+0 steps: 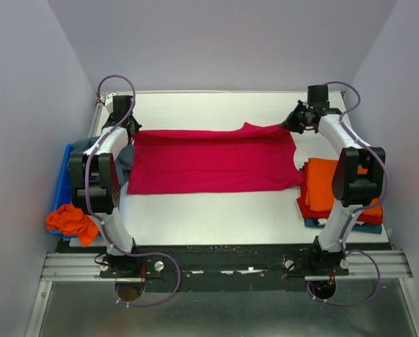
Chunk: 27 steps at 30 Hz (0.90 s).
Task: Fold and stack the t-shirts
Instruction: Fold the other side of the tshirt into a rectangle
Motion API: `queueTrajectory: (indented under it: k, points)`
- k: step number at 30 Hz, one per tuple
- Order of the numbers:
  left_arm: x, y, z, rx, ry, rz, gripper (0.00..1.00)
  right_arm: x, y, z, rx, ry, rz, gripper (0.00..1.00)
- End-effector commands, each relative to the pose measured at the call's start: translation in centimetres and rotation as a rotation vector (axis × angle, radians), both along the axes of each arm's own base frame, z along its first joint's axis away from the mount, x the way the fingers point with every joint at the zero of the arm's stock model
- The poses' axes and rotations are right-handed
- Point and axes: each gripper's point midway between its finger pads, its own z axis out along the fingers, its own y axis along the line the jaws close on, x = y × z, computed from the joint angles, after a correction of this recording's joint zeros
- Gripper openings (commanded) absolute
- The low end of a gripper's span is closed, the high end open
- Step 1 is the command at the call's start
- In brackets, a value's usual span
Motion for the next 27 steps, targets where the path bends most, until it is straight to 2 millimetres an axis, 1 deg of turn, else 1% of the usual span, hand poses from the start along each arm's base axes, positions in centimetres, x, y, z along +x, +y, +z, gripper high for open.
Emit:
queueTrajectory:
  k: [1,7,10,14,15,19,23,27]
  points:
    - [-0.4,1.0,2.3,0.023,-0.062,0.048,0.0,-0.7,-1.0,2.3,-0.028,-0.056,-0.018,0.01]
    - [-1.1,1.0,2.2,0.022,-0.061,0.057,0.0,-1.5,-1.0,3.3,-0.032,-0.077,-0.015,0.01]
    - [-1.5,1.1,2.0,0.023,-0.054,0.062,0.0,-1.7,-1.1,3.2,-0.032,-0.073,-0.014,0.01]
    - [-2.1,1.1,1.5,0.019,-0.042,0.067,0.0,-2.3,-0.9,2.2,-0.024,-0.043,-0.019,0.01]
    - [-2.3,1.1,1.6,0.019,-0.04,0.069,0.0,-2.5,-2.1,1.9,-0.023,-0.031,-0.047,0.01]
    - [-3.5,1.3,1.0,0.029,-0.006,0.084,0.0,-3.6,-2.5,0.9,-0.032,-0.011,-0.076,0.01]
    - [-4.7,1.5,0.4,0.026,0.015,0.102,0.0,-5.2,-2.7,-0.5,-0.031,0.017,-0.095,0.01]
    - [-6.3,1.2,-1.0,0.012,0.047,0.11,0.0,-6.7,-2.4,-1.9,-0.017,0.036,-0.095,0.01]
